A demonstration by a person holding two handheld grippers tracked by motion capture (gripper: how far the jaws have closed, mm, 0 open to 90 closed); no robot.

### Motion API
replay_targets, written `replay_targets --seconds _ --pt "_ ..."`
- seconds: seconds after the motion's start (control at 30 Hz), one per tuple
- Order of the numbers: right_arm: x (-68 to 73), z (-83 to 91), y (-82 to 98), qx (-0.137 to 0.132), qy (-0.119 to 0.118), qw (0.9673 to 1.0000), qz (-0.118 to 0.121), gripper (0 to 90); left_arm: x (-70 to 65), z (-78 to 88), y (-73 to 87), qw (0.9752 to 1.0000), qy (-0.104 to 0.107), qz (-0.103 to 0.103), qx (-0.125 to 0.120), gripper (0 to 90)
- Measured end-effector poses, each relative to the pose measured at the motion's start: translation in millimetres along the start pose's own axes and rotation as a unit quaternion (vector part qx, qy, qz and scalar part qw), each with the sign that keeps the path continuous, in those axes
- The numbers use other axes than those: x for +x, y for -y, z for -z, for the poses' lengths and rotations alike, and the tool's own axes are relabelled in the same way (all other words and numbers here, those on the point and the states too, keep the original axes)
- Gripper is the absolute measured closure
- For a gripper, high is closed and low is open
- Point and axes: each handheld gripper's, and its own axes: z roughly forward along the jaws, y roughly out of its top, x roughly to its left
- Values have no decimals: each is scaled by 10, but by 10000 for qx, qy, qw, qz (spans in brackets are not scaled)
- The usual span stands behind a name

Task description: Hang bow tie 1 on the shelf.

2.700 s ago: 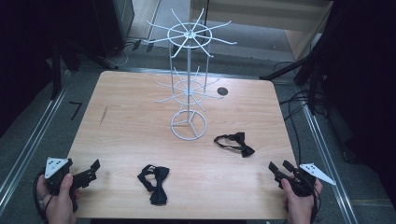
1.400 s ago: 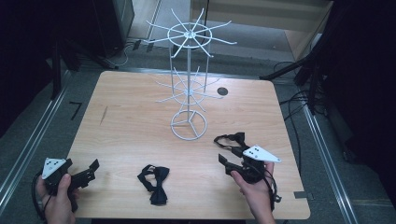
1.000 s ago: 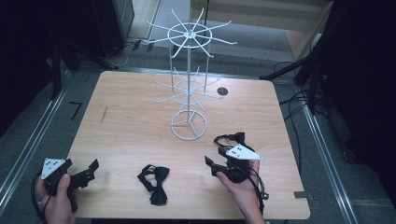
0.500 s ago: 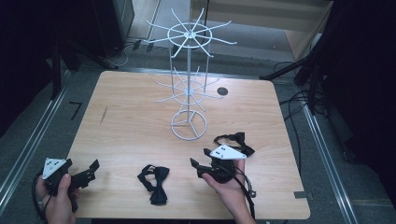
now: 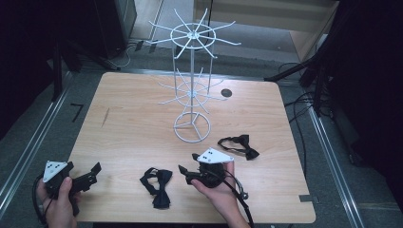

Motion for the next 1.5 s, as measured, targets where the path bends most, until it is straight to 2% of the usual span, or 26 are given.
replay_targets --seconds 0.53,0.7,0.93,1.2,1.23,1.5 --pt "267 -292 -8 219 -319 9991 148 338 -9 -3 -3 10000 6 -62 6 10" --pt "384 -450 12 312 -474 9982 199 346 -4 -1 -2 10000 19 -34 -10 10" --pt "455 -571 29 458 -504 9973 273 359 -4 -2 -2 10000 26 -57 -2 10" --pt "493 -709 62 645 -615 9956 271 477 -6 -7 -5 10000 33 -65 7 10" --pt "510 -744 83 741 -570 9951 320 527 -5 -7 -5 10000 30 -60 3 10" --pt "500 -779 118 899 -442 9941 424 778 -5 -7 -5 10000 38 -68 10 10"
